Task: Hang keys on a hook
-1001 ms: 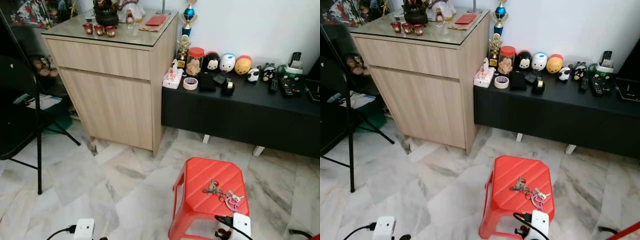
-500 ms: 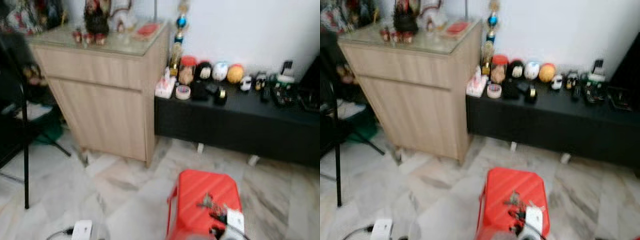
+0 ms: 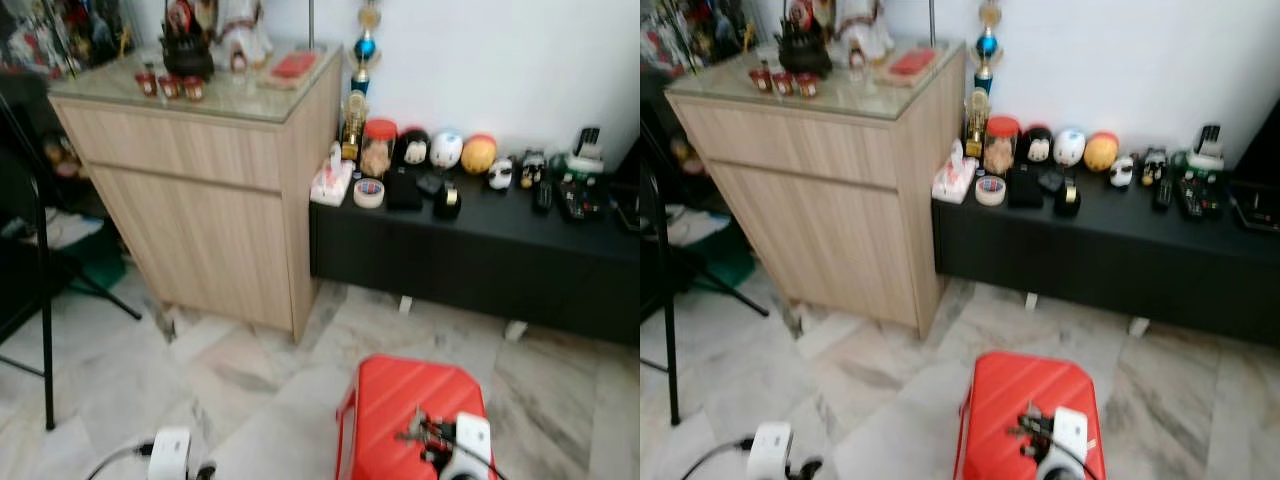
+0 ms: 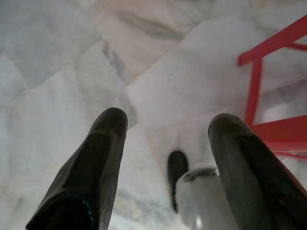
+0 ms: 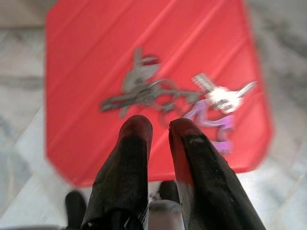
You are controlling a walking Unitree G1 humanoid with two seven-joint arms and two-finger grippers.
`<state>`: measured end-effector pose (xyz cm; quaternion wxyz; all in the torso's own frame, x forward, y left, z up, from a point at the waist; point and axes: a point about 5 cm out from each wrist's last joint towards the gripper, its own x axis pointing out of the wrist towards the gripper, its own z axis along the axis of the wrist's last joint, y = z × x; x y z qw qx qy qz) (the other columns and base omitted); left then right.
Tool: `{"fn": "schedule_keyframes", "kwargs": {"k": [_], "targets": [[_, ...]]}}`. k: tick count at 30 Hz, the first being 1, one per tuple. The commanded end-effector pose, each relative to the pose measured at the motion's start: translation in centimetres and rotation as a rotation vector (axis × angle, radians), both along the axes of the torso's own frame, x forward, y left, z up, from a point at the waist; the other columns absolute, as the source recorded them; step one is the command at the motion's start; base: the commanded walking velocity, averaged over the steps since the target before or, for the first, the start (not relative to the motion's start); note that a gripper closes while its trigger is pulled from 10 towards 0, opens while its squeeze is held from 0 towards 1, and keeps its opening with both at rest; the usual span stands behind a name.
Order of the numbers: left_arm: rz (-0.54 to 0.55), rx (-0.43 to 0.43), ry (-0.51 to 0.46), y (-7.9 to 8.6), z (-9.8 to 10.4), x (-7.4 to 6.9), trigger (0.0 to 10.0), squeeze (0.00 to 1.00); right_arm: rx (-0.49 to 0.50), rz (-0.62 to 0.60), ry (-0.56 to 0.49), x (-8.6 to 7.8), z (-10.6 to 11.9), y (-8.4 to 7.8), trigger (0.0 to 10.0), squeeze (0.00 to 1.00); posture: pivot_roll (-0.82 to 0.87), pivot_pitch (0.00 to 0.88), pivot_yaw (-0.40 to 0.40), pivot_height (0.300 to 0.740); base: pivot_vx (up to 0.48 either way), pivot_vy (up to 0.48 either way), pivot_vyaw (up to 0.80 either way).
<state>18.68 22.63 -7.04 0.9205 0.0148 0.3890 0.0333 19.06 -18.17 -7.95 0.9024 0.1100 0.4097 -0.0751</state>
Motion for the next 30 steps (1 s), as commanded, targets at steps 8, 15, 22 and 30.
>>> {"fn": "schedule_keyframes", "kwargs": {"k": [8, 15, 22, 30], "targets": [[-0.03, 0.035, -0.287, 1.1, 3.4, 3.5, 10.0, 0.0, -0.083, -0.03, -0.287, 4.2, 3.3, -0.5, 10.0, 0.0, 0.01, 0.0, -0.047, 0.717, 0.0, 0.0, 0.0], [-0.092, 0.023, -0.55, 0.0, 6.5, 5.2, 10.0, 0.0, -0.127, 0.003, -0.462, 4.8, 4.8, -0.3, 10.0, 0.0, 0.01, 0.0, -0.057, 0.717, 0.0, 0.0, 0.0], [-0.1, 0.008, -0.602, -1.3, 6.9, 5.3, 10.0, 0.0, -0.128, -0.012, -0.514, 4.7, 5.3, -0.2, 10.0, 0.0, 0.01, 0.0, -0.062, 0.717, 0.0, 0.0, 0.0], [-0.11, -0.013, -0.623, -2.1, 7.5, 5.7, 10.0, 0.0, -0.137, -0.018, -0.516, 5.5, 5.8, 0.4, 10.0, 0.0, 0.01, 0.0, -0.064, 0.717, 0.0, 0.0, 0.0]]}}
